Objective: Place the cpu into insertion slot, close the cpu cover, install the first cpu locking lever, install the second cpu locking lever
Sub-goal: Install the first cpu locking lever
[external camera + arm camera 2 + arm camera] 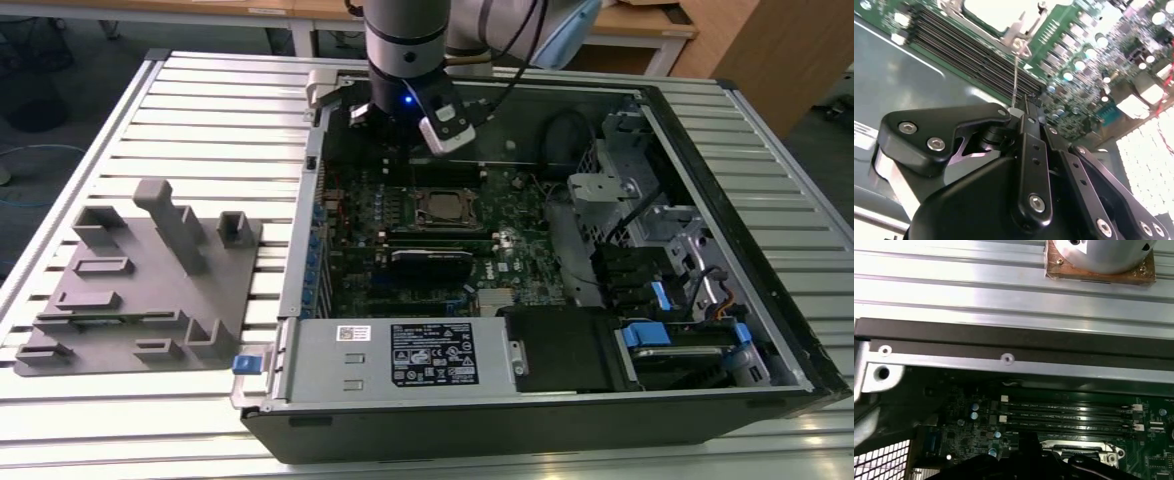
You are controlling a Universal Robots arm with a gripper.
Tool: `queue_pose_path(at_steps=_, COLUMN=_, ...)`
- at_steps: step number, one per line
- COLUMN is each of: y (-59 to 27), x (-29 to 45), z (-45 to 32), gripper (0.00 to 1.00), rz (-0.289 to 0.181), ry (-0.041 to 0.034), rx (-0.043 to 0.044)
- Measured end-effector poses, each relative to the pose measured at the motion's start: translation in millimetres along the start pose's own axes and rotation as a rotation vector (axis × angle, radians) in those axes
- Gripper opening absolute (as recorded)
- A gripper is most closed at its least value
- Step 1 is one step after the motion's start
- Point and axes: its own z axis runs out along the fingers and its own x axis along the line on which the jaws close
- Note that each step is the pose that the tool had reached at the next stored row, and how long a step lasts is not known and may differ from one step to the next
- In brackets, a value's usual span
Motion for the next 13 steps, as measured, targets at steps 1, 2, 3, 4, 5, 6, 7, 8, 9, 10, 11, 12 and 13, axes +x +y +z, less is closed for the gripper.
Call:
queue_pose_path(at_steps=1, y=-0.2, x=-3.0, z=0.1, gripper=0.10, rz=0.000, ry=0.0001, rx=0.0000)
queue_pose_path(at_steps=2, y=-0.3, x=-5.7, z=0.2, gripper=0.10, rz=0.000, ry=0.0001, rx=0.0000)
queue_pose_path(at_steps=3, y=-0.4, x=-8.3, z=0.3, gripper=0.10, rz=0.000, ry=0.0001, rx=0.0000)
queue_pose_path(at_steps=4, y=-0.5, x=-10.5, z=0.3, gripper=0.10, rz=0.000, ry=0.0001, rx=0.0000)
queue_pose_path(at_steps=5, y=-0.6, x=-12.2, z=0.4, gripper=0.10, rz=0.000, ry=0.0000, rx=-0.0001)
queue_pose_path(at_steps=6, y=-0.7, x=-13.7, z=0.5, gripper=0.10, rz=0.000, ry=0.0001, rx=0.0000)
queue_pose_path(at_steps=7, y=-0.8, x=-14.0, z=0.4, gripper=0.10, rz=0.000, ry=0.0002, rx=0.0000)
queue_pose_path(at_steps=8, y=-0.8, x=-14.1, z=0.4, gripper=0.10, rz=0.000, ry=0.0001, rx=0.0000)
queue_pose_path(at_steps=9, y=-0.8, x=-14.1, z=0.5, gripper=0.10, rz=0.000, ry=0.0000, rx=0.0000)
queue_pose_path(at_steps=10, y=-0.8, x=-14.2, z=0.5, gripper=0.10, rz=0.000, ry=0.0000, rx=-0.0001)
queue_pose_path(at_steps=11, y=-0.7, x=-14.3, z=0.5, gripper=0.10, rz=0.000, ry=0.0001, rx=0.0000)
queue_pose_path(at_steps=12, y=-0.8, x=-14.6, z=0.5, gripper=0.10, rz=0.000, ry=0.0000, rx=0.0000)
queue_pose_path(at_steps=13, y=-0.8, x=-15.5, z=0.7, gripper=0.10, rz=0.000, ry=0.0000, rx=-0.0001)
